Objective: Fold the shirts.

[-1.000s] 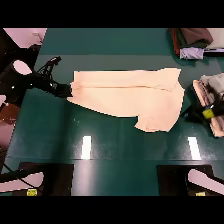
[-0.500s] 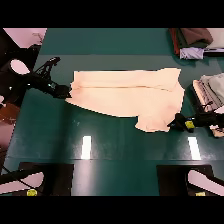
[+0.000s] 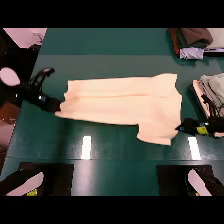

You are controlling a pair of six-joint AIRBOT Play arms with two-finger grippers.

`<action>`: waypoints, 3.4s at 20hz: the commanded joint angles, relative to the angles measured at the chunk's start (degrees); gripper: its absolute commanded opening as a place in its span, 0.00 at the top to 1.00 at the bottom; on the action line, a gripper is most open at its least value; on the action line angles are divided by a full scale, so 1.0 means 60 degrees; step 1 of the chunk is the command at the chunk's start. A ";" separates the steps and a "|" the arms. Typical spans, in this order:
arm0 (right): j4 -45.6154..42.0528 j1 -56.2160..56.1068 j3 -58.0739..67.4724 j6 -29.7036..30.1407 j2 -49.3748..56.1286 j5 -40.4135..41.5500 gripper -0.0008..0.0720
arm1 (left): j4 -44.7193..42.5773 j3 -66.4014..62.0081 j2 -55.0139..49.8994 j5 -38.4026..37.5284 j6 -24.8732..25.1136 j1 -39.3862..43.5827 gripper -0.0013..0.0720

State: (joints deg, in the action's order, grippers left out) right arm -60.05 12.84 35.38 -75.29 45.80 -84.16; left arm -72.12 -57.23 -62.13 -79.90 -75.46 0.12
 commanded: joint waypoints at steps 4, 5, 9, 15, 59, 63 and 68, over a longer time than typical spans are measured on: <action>-0.0820 -0.1075 0.0018 -0.1741 -0.2911 -0.1137 0.96 | -0.0146 0.2149 0.2412 -0.1027 -0.0940 -0.0007 0.95; -0.0667 -0.1304 0.0117 -0.1810 -0.2994 -0.0831 0.96 | -0.0117 0.1953 0.2459 -0.0933 -0.1056 -0.0007 0.95; -0.0911 -0.2237 0.1588 -0.1789 -0.1399 0.0623 0.96 | 0.0259 0.1300 0.2426 0.1115 -0.1453 -0.0011 0.95; -0.1413 -0.2499 0.4251 -0.1355 0.2812 0.1508 0.96 | -0.0266 0.0965 0.1002 0.3978 -0.2189 -0.0007 0.95; 0.2350 0.0437 0.7293 0.2892 1.0098 -0.0477 0.06 | 0.1807 -0.1963 -0.2244 0.2539 -0.2357 0.0688 0.95; 0.2346 0.0033 0.7289 0.2896 1.0098 -0.0546 0.26 | 0.1807 -0.1960 -0.2244 0.3687 -0.2503 0.1763 0.95; 0.2346 -0.0138 0.7297 0.2892 1.0076 -0.1126 0.63 | 0.1781 -0.1993 -0.2368 0.4466 -0.2543 0.2659 0.95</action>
State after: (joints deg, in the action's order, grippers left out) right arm -47.05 12.60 79.05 -57.91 106.34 -88.07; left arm -61.39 -69.04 -75.79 -56.77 -90.39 13.13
